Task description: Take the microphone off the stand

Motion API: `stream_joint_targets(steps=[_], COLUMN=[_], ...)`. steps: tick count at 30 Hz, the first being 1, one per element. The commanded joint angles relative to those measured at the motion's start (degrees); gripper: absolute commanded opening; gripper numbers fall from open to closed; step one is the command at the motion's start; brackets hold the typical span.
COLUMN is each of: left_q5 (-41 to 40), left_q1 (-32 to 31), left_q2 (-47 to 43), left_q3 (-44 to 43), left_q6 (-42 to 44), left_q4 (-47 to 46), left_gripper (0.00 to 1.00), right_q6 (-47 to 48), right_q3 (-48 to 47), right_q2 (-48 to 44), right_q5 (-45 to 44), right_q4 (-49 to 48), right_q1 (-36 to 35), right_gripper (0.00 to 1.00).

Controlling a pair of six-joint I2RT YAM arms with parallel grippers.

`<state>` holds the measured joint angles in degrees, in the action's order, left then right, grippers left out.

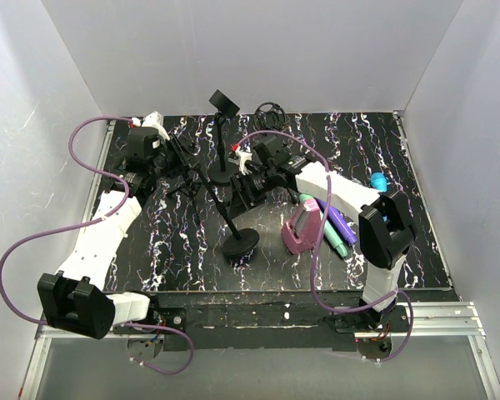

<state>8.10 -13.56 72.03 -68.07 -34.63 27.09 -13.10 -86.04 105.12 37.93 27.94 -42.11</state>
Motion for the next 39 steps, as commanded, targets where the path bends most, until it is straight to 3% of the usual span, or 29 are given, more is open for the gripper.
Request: stream_joint_targets(steps=[1,8,13,18,22,26,30,34,37,39], left_q5=[2.71,3.24,3.41,3.42,3.59,3.85,4.12,5.00,6.14,6.58], left_q1=[0.11,-0.06,0.03,0.03,0.11,0.11,0.11,0.12,0.20,0.12], left_q2=[-3.12,-3.21,-2.95,-2.95,-2.77,-2.86,-3.04,-3.39,-3.56,-3.56], left_q3=[-0.22,-0.74,-1.01,-0.92,-1.18,-1.01,-0.75,-0.57,-0.48,-0.39], left_q6=[-1.58,-1.31,-0.88,-0.79,-0.53,-0.61,-0.61,-0.61,-0.61,-0.79], left_q4=[-0.99,-0.46,-0.37,-0.29,-0.20,-0.37,-0.55,-0.29,-0.02,-0.02], left_gripper=[0.00,0.00,0.00,0.00,0.00,0.00,0.00,0.00,0.00,0.00], right_q6=[-8.07,-13.08,-14.76,-14.67,-9.51,5.41,33.87,53.74,75.85,83.48], right_q3=[-3.08,-4.57,-5.36,-6.51,-5.98,-6.77,-12.64,-15.13,-2.61,9.95], right_q2=[-0.01,3.51,5.00,5.71,4.83,2.64,3.50,3.96,-3.14,-7.72], right_q5=[7.59,12.51,11.03,7.51,9.26,10.15,5.50,-0.21,-6.71,-10.14], right_q4=[-2.36,-4.56,-5.80,-5.79,-7.90,-6.60,4.55,7.04,-3.98,-22.03], right_q1=[0.53,2.12,2.12,2.12,1.77,0.80,-1.83,-3.24,-5.43,-6.49], right_gripper=[0.59,0.60,0.58,0.47,0.22,0.10,0.06,0.02,0.01,0.01])
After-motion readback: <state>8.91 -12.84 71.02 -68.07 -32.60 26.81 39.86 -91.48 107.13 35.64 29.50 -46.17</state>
